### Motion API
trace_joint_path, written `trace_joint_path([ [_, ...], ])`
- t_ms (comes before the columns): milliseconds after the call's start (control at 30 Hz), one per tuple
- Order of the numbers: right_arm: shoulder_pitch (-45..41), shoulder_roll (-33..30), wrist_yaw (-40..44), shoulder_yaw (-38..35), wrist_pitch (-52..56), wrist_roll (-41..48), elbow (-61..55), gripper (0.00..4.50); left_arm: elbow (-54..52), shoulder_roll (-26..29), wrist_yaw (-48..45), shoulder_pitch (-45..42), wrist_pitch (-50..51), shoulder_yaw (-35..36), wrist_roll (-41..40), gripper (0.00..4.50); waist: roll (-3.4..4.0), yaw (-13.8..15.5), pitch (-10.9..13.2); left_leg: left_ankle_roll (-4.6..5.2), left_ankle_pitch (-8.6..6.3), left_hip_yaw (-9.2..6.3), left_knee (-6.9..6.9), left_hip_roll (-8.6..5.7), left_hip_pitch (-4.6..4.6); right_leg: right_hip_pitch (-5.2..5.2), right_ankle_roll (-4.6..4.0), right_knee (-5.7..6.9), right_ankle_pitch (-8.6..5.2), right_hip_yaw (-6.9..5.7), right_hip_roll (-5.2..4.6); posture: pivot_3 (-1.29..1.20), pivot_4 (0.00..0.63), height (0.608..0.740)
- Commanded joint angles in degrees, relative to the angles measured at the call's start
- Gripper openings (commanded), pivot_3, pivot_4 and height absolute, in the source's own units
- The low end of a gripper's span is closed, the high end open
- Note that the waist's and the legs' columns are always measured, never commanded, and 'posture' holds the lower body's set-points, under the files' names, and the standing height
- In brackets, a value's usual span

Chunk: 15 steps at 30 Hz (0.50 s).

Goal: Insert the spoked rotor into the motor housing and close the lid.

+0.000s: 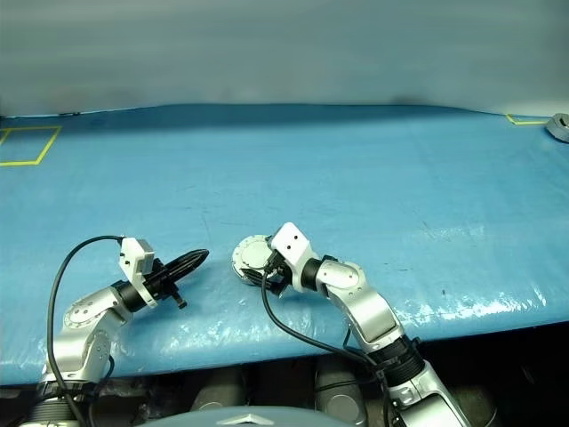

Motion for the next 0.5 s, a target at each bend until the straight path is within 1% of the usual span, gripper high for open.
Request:
trace_joint_path([
  [33, -0.66, 0.4, 0.6, 0.32, -0.36, -0.13, 0.06, 3.87, -1.32, -0.2, 0.44, -0.15, -0.98, 0.31, -0.58, 0.0, 0.0, -0.01, 0.0, 0.0, 0.0, 0.0, 0.0, 0.0, 0.0, 0.0, 0.0, 0.0, 0.0, 0.0, 0.0, 0.0, 0.15, 0.74],
  [100, -0.92, 0.46, 0.9, 0.13, -0.16, 0.09, -0.29, 3.18, -1.27, -0.19, 0.5, -0.23, -1.03, 0.23, -0.54, 0.0, 0.0, -0.01, 0.0, 0.0, 0.0, 0.0, 0.0, 0.0, 0.0, 0.0, 0.01, 0.0, -0.01, 0.0, 0.0, 0.0, 0.15, 0.74],
  [133, -1.06, 0.54, 1.0, -0.01, -0.12, 0.22, -0.42, 2.97, -1.25, -0.2, 0.52, -0.27, -1.03, 0.22, -0.55, 0.0, 0.0, -0.02, 0.0, 0.0, 0.0, 0.0, 0.0, 0.0, 0.0, 0.0, 0.01, 0.0, -0.01, 0.0, 0.0, 0.0, 0.15, 0.74],
  [300, -1.83, 0.41, 1.37, 0.15, 0.35, -0.06, -1.18, 2.97, -0.94, -0.26, 0.52, -0.42, -1.16, 0.07, -0.43, 0.0, 0.0, -0.12, 0.0, 0.0, 0.0, 0.0, -0.01, 0.0, 0.0, 0.0, 0.02, 0.0, -0.01, 0.0, 0.0, 0.0, 0.15, 0.74],
  [500, -2.79, 0.86, 1.18, 0.56, 4.31, 0.38, -2.83, 2.97, -0.55, -0.14, 0.44, -0.5, -1.08, -0.01, -0.28, 0.0, 0.0, -0.15, 0.0, 0.0, 0.0, 0.0, -0.01, 0.0, 0.0, -0.01, 0.01, 0.0, -0.01, 0.0, 0.0, 0.0, 0.15, 0.74],
])
